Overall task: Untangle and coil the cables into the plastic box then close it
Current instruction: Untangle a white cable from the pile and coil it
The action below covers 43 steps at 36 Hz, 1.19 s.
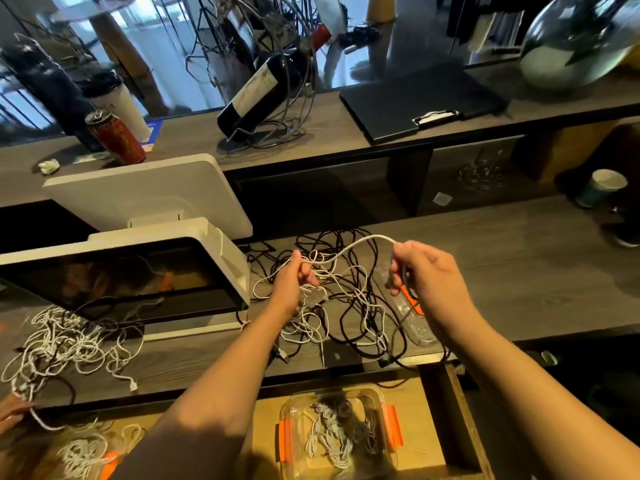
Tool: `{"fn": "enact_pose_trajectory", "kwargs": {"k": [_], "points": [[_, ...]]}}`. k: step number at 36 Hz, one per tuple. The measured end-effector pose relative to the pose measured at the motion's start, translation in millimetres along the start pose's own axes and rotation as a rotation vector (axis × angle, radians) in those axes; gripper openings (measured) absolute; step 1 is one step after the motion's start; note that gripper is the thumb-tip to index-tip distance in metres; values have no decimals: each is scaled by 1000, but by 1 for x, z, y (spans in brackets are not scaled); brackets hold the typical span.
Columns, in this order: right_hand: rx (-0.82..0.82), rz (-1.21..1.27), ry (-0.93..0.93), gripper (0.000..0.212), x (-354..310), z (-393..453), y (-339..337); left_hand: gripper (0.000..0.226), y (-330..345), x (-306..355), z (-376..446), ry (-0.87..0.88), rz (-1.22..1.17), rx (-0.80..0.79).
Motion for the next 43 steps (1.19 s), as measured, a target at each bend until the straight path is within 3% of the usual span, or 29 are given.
{"fn": "enact_pose_trajectory", "kwargs": {"k": [4, 7, 9, 13, 16, 20, 23, 30, 43], "points": [[65, -24, 196, 26, 27, -2, -16, 53, -4, 37, -2, 102, -22, 68], [116, -60, 283, 18, 42, -1, -25, 53, -3, 75, -6, 187, 29, 34], [138, -165, 300, 30, 45, 1, -28, 52, -1, 96, -10, 210, 117, 1], [75, -436, 193, 56, 31, 8, -17, 51, 11, 121, -26, 228, 298, -133], [-56, -573, 45, 54, 16, 10, 5, 49, 23, 123, -35, 201, 362, -232], [-188, -442, -33, 8, 2, 7, 31, 49, 35, 116, -43, 202, 396, -274], [-139, -343, -112, 29, -3, 3, 30, 55, 33, 102, -43, 198, 340, -218], [-71, -126, -148, 43, -3, -9, 21, 59, 17, 32, -30, 76, 223, -70], [-60, -158, -105, 37, 11, -30, 18, 56, 0, -1, -9, 52, 463, 55]]}}
Point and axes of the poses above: each hand's wrist, its own z-axis towards the middle knuckle, its own y-axis out of the palm, x = y × z, the point moved 5 cm from there along z, towards the middle knuckle, and after that the axes turned 13 degrees about -x, right-handed, at the moved point
